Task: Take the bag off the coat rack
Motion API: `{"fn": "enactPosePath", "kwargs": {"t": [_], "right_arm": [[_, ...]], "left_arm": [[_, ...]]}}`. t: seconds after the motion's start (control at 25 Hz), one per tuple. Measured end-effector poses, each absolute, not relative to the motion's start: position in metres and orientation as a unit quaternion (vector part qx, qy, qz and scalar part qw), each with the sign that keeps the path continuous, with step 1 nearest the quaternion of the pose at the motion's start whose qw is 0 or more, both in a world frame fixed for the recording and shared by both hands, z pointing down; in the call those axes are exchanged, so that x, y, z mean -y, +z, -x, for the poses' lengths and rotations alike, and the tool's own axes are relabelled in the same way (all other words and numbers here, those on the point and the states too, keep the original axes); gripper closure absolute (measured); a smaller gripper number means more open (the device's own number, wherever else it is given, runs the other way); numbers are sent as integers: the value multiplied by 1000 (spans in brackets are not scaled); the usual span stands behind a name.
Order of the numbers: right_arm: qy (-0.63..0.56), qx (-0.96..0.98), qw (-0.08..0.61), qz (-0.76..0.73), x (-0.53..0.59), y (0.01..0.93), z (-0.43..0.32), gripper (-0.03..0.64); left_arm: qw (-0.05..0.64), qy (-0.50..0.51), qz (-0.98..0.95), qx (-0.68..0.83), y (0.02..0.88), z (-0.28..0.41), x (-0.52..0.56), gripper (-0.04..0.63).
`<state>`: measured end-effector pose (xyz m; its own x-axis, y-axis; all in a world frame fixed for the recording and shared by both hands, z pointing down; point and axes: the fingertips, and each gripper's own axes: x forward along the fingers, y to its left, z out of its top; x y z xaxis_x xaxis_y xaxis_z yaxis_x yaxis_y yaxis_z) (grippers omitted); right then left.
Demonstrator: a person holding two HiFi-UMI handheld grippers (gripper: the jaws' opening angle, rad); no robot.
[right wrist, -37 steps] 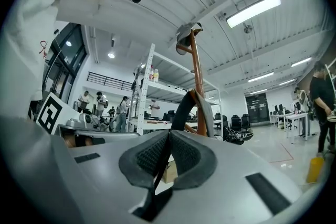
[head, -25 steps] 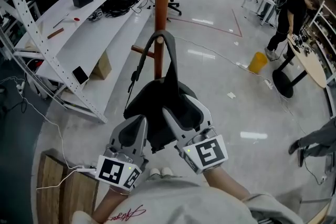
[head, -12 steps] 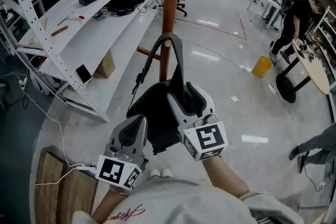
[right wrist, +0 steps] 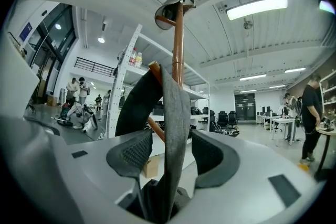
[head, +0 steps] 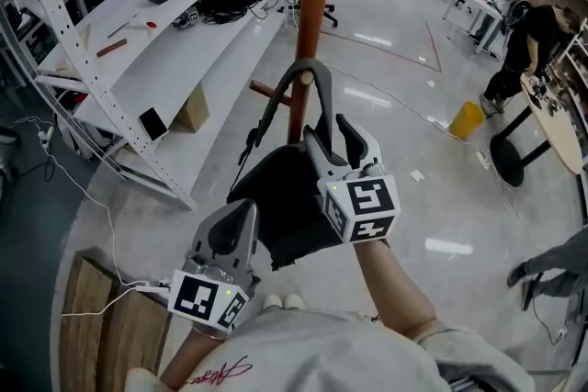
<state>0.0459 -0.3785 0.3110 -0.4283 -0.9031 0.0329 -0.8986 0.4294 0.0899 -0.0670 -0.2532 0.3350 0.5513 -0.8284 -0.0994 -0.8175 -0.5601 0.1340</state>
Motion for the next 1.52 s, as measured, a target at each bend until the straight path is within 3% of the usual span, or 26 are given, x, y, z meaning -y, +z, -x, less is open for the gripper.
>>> {"fn": "enactPosePath", "kwargs": {"t": [1.0,1.04,1.08,1.12,1.52], "right_arm": [[1,828,56,-557,432,323,-43,402],[0,826,57,-560,432,323,-43,448],[0,824,57,-564,432,323,-43,554],[-1,821,57,-568,432,323,-43,582],[-2,812,50,-582,433,320,-47,592]], "left_arm": [[45,-78,-870,485,341,87,247,575],[45,-78,-870,485,341,88,246,575],[46,-78,-870,485,341,88,246,575],[45,-79,-870,485,341,88,245,575],[43,-77,-867,490,340,93,243,575]]}}
